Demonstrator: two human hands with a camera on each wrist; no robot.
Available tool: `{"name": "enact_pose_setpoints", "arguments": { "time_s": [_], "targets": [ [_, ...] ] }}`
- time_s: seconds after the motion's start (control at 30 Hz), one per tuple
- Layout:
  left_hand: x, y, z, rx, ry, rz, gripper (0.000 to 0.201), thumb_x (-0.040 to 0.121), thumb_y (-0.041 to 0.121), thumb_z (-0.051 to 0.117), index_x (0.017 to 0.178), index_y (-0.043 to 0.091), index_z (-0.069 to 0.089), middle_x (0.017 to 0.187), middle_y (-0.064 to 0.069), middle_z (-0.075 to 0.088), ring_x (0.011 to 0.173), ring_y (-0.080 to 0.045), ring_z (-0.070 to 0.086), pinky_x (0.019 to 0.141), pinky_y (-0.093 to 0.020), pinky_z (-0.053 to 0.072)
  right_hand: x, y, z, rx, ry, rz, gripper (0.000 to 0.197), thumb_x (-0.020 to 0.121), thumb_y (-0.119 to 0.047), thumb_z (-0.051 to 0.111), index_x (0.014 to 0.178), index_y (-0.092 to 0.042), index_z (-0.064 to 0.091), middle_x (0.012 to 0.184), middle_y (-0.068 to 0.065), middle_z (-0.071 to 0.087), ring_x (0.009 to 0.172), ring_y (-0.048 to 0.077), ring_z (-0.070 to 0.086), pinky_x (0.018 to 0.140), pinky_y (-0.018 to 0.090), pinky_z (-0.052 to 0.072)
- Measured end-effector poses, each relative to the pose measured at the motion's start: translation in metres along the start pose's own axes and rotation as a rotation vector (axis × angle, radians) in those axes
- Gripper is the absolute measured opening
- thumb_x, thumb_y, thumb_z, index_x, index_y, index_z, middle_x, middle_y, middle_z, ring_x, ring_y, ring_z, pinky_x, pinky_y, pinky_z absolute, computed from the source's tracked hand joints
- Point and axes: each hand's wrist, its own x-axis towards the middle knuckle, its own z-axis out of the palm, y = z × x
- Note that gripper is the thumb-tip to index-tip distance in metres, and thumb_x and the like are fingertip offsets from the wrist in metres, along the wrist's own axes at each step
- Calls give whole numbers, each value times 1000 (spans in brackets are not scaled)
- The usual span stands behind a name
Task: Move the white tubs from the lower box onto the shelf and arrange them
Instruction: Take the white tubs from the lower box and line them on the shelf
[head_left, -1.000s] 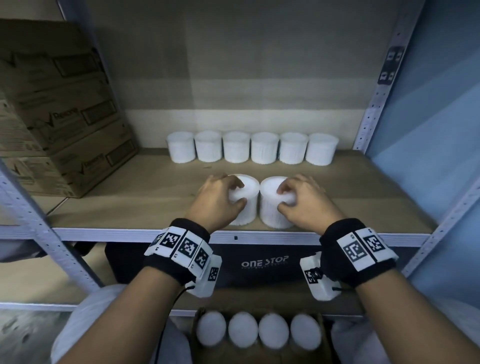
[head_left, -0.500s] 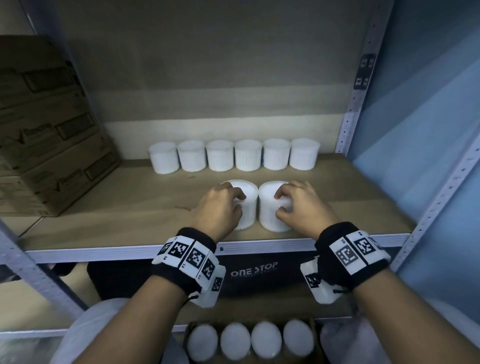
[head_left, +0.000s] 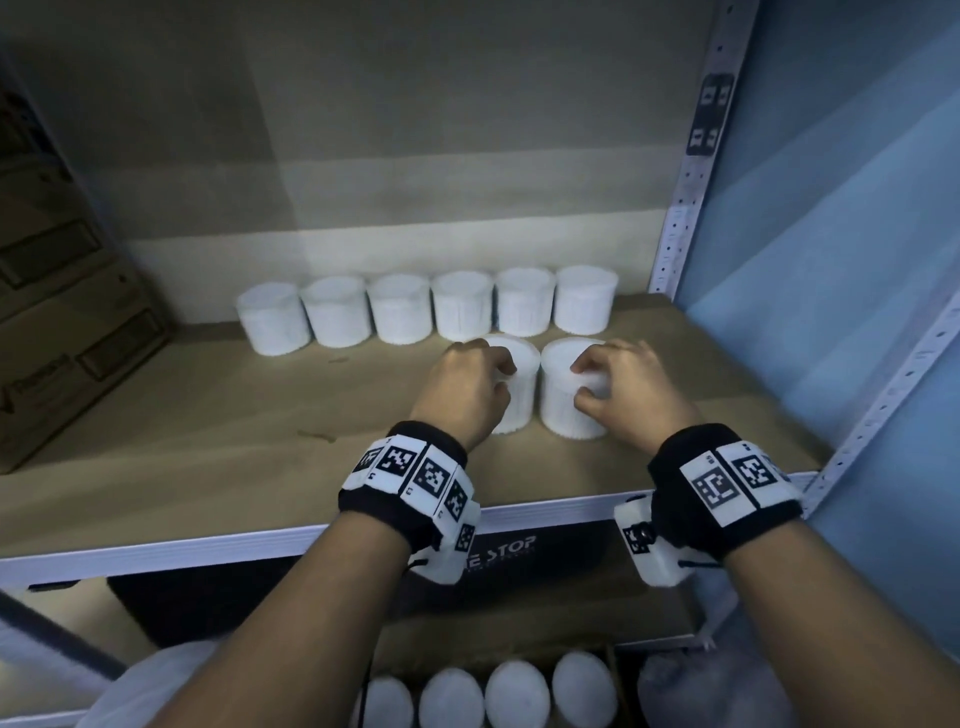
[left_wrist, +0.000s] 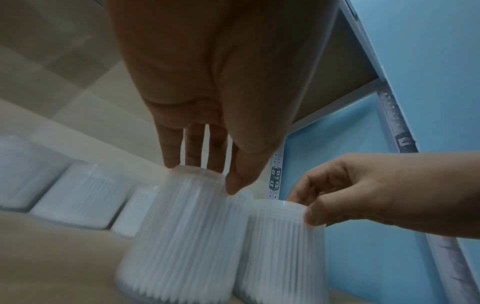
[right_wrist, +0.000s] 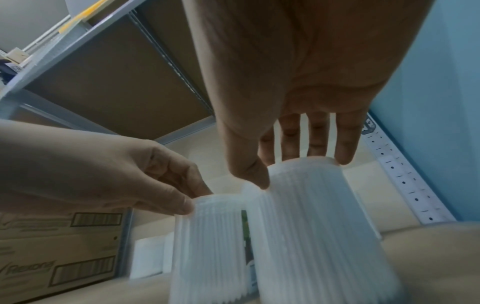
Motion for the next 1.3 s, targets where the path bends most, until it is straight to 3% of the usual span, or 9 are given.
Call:
{"name": "enact_pose_setpoints", "arguments": {
  "time_s": [0.13, 0.3, 0.53, 0.77, 1.03, 1.17, 1.27, 1.3],
  "targets": [
    [20, 4, 13, -25, -14, 2, 28, 87, 5, 55, 112, 12, 67, 114, -5, 64, 110, -22, 56, 90, -26, 44, 15, 13, 1, 44, 14, 41, 30, 78, -16, 66, 108, -15, 68, 110, 5, 64, 112, 26, 51, 97, 36, 45],
    [45, 9, 27, -35, -17, -2, 28, 88, 7, 55, 112, 13, 67, 118, -5, 64, 112, -22, 58, 94, -31, 47, 36, 28, 0, 69, 10, 82, 30, 78, -12, 66, 108, -13, 69, 113, 9, 65, 113, 28, 54, 97, 38, 48],
    [78, 15, 34, -69, -114, -66, 29, 89, 7, 55, 115, 13, 66, 124, -6, 62, 118, -22, 55, 101, -31, 44, 59, 38, -3, 22, 0, 119, 31, 86, -11, 63, 117, -10, 65, 121, 11, 62, 108, 27, 57, 87, 26, 42],
    [97, 18, 42, -73, -113, -114, 32, 88, 2, 54, 114, 15, 67, 122, -6, 64, 115, -23, 58, 99, -30, 47, 83, 42, -12, -38, -64, 158, 33, 87, -10, 63, 119, -13, 64, 128, 9, 59, 115, 28, 56, 100, 31, 44],
    [104, 21, 40, -57, -132, -117, 36, 88, -1, 51, 118, 12, 64, 125, -7, 63, 119, -23, 55, 97, -27, 44, 97, 47, -9, -59, -76, 167, 34, 89, -12, 60, 123, -14, 63, 131, 10, 58, 119, 28, 54, 103, 32, 41],
    [101, 23, 34, -48, -229, -123, 46, 87, 3, 53, 132, 13, 52, 137, -6, 54, 126, -21, 51, 99, -25, 40, 96, 47, -12, -20, -140, 192, 46, 89, -21, 61, 135, -17, 53, 145, 8, 45, 130, 26, 46, 107, 29, 36],
    [93, 25, 32, 2, -356, -133, 60, 86, 19, 61, 142, 19, 37, 146, -3, 41, 134, -22, 42, 111, -39, 36, 83, 51, -16, -55, -239, 182, 65, 89, -34, 61, 147, -22, 35, 157, 4, 23, 143, 22, 26, 115, 29, 25],
    [88, 25, 30, -5, -367, -140, 63, 86, 23, 61, 143, 21, 34, 148, -1, 38, 135, -22, 40, 112, -43, 34, 78, 53, -17, -62, -214, 169, 67, 87, -36, 62, 147, -23, 35, 157, 4, 23, 144, 22, 24, 116, 31, 23]
  ]
}}
